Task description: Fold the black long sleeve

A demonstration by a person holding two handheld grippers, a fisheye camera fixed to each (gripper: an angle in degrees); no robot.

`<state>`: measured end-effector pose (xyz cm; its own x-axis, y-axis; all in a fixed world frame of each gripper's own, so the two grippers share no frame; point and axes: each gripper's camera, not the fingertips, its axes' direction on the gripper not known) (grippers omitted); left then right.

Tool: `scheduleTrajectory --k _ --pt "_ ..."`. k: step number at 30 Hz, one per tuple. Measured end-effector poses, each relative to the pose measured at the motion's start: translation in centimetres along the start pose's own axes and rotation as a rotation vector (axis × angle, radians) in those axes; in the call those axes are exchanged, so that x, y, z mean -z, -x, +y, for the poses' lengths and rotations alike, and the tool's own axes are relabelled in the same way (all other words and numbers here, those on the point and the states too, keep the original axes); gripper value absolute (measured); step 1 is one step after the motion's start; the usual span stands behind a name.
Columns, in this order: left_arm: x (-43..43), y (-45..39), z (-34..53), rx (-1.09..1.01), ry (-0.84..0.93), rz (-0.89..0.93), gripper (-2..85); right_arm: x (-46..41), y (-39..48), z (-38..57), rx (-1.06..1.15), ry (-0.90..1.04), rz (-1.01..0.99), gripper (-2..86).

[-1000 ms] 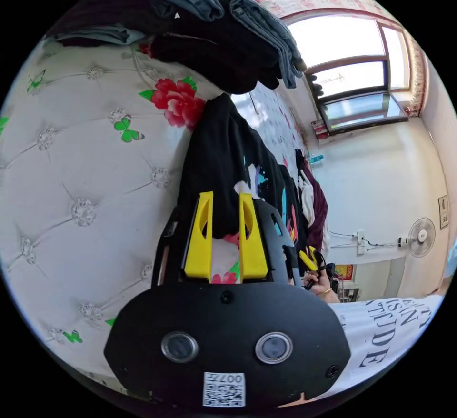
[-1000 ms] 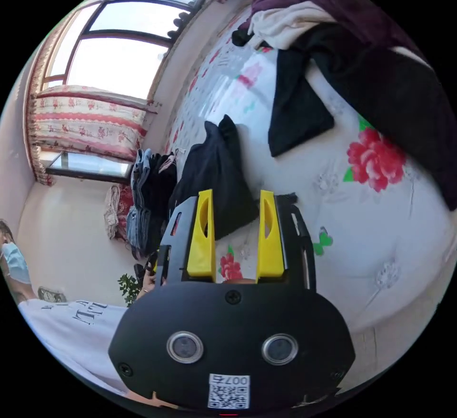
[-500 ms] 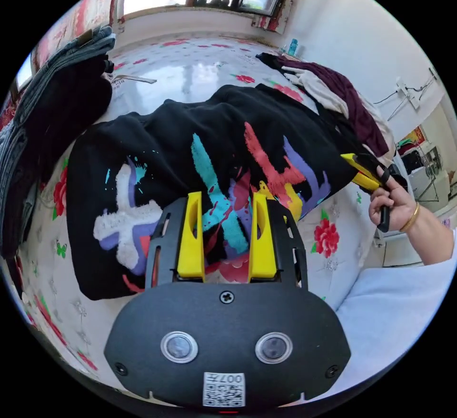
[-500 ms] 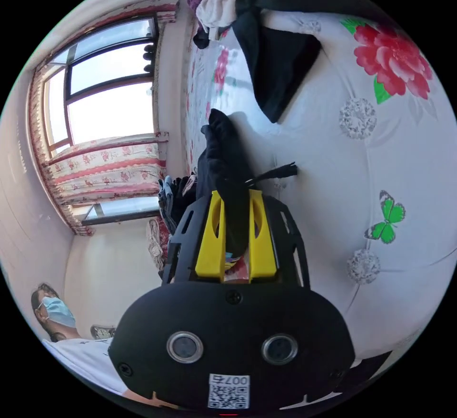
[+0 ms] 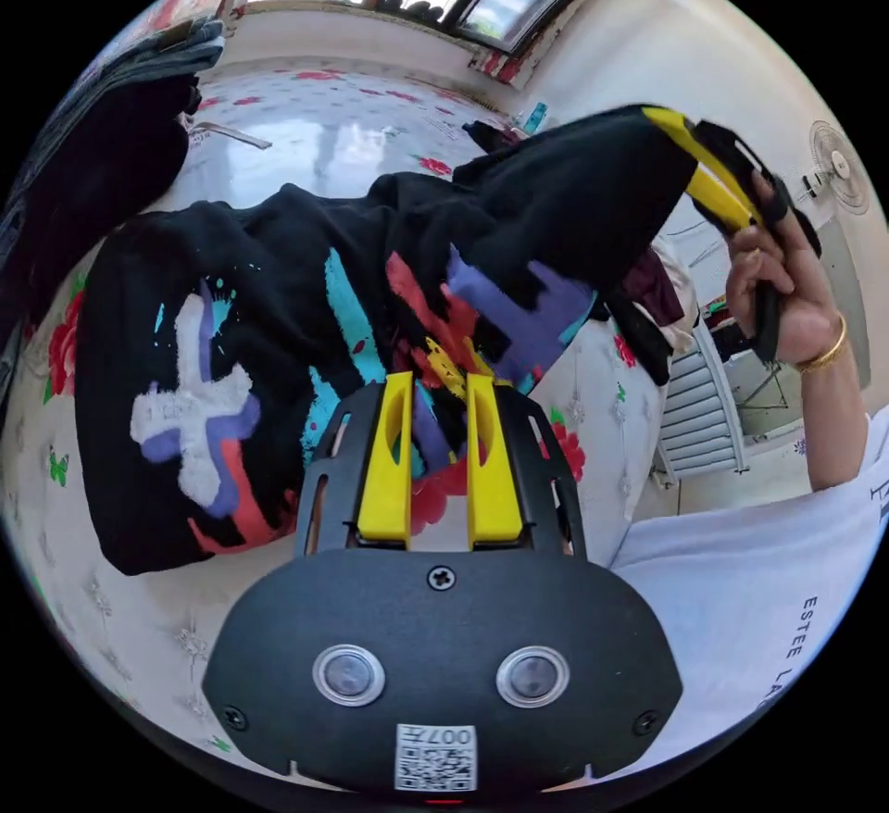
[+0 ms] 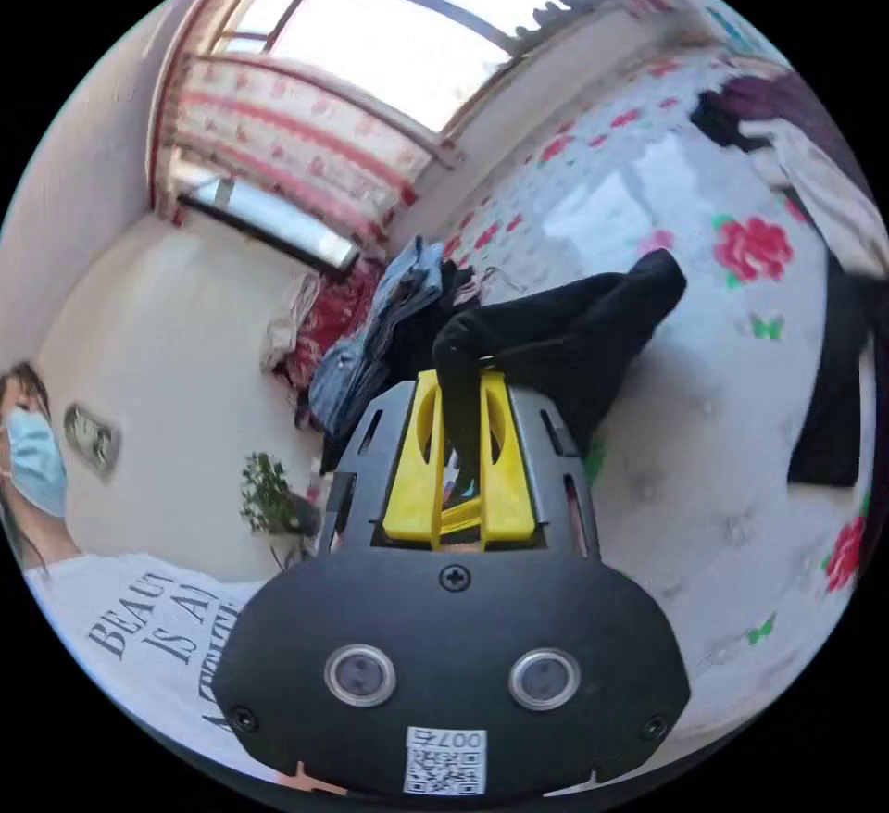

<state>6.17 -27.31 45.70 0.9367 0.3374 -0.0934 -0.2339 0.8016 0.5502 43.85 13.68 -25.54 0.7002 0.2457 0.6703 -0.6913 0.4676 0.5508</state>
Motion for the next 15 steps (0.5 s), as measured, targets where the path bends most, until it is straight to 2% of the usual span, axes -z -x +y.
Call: scheduleTrajectory --k 2,4,7,9,11,12,15 --pt "1.9 1.2 1.9 0.058 -0.069 0.004 7.2 -7.9 10.3 -0.2 0.357 0.179 0.02 9.4" --pt "3.7 2.7 4.4 0.097 -0.105 0.016 7.8 -14.5 16.6 1.9 0.593 0.339 0.004 9.4" --pt "6.3 7.3 10.1 0.198 -0.119 0.088 10.2 -25.3 21.3 7.4 0.758 0.545 -0.046 9.4" --pt "7.8 11.8 15.6 0.33 -0.129 0.098 10.8 -32.2 20.4 10.8 0.739 0.672 -0.051 9.5" --pt "8.4 14.9 18.9 0.43 -0.121 0.106 11.2 -40.4 16.5 14.6 0.606 0.9 -0.016 9.6" --pt "8.8 16.7 20.7 0.48 -0.129 0.113 11.4 -41.7 15.6 15.1 0.558 0.943 -0.034 9.6" --pt "9.1 19.7 22.7 0.533 -0.159 0.161 12.1 -40.6 14.9 14.0 0.457 0.852 -0.213 9.8"
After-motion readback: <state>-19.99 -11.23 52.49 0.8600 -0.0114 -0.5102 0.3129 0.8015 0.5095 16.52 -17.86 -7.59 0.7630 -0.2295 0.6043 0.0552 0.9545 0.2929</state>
